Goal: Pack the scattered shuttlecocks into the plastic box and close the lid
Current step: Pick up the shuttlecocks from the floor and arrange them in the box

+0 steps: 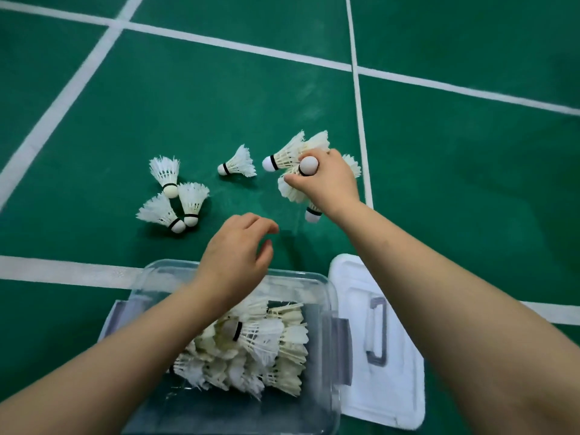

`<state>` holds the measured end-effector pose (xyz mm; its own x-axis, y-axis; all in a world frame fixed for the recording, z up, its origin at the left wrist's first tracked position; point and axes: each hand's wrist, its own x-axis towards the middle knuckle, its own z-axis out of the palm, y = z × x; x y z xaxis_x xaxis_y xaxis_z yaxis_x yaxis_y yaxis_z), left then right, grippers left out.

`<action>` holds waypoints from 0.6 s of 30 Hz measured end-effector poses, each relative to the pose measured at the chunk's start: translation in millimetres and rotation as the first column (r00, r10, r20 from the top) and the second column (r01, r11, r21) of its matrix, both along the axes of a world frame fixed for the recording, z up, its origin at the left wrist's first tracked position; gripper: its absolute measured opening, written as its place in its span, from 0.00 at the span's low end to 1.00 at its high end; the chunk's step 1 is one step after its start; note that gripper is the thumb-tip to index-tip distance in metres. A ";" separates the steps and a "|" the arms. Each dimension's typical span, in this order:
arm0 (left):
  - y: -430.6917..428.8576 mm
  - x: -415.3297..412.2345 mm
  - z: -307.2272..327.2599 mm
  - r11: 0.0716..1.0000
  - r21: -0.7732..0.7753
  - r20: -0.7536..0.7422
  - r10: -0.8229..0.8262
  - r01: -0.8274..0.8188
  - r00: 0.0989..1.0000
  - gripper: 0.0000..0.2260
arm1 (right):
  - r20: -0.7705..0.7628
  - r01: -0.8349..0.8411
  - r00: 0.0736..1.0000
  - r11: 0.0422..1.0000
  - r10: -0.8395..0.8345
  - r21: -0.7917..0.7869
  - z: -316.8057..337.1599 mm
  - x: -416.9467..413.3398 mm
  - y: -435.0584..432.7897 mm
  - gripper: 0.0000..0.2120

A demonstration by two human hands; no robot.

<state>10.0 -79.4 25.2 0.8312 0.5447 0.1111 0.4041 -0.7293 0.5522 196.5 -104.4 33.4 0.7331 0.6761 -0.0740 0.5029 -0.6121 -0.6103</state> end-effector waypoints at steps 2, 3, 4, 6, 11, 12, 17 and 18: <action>-5.0 -7.3 5.8 0.999 0.027 0.009 -0.022 0.022 1.000 0.10 | 0.037 -0.017 0.999 1.000 0.017 -0.009 18.6 -7.8 -12.9 0.18; -7.8 -12.4 10.0 0.999 0.044 0.012 -0.031 0.031 0.999 0.09 | 0.056 -0.021 0.998 1.000 0.022 -0.014 28.9 -13.4 -19.8 0.18; -10.6 -18.7 15.2 0.997 0.060 0.014 -0.040 0.039 0.999 0.09 | 0.075 -0.027 0.997 1.000 0.028 -0.013 40.2 -20.7 -26.6 0.18; -13.3 -29.7 23.7 0.994 0.097 0.026 -0.056 0.053 0.998 0.10 | 0.099 -0.043 0.994 0.999 0.043 -0.003 60.6 -36.1 -36.6 0.17; -13.7 -59.8 53.0 0.993 0.119 0.080 -0.007 -0.002 0.997 0.12 | 0.076 -0.089 0.993 0.995 0.086 0.041 94.9 -90.7 -64.1 0.15; -13.9 -65.3 56.1 0.993 0.117 0.107 0.006 -0.019 0.994 0.13 | 0.067 -0.105 0.992 0.994 0.102 0.035 96.9 -101.6 -70.3 0.15; -18.9 -86.1 51.8 0.996 0.066 0.173 0.048 -0.060 0.984 0.28 | -0.017 -0.164 0.986 0.986 0.164 0.026 93.6 -144.9 -99.8 0.16; -18.2 -88.8 48.9 0.997 0.066 0.141 0.035 -0.045 0.989 0.31 | -0.033 -0.184 0.982 0.983 0.185 0.021 89.9 -150.5 -103.8 0.16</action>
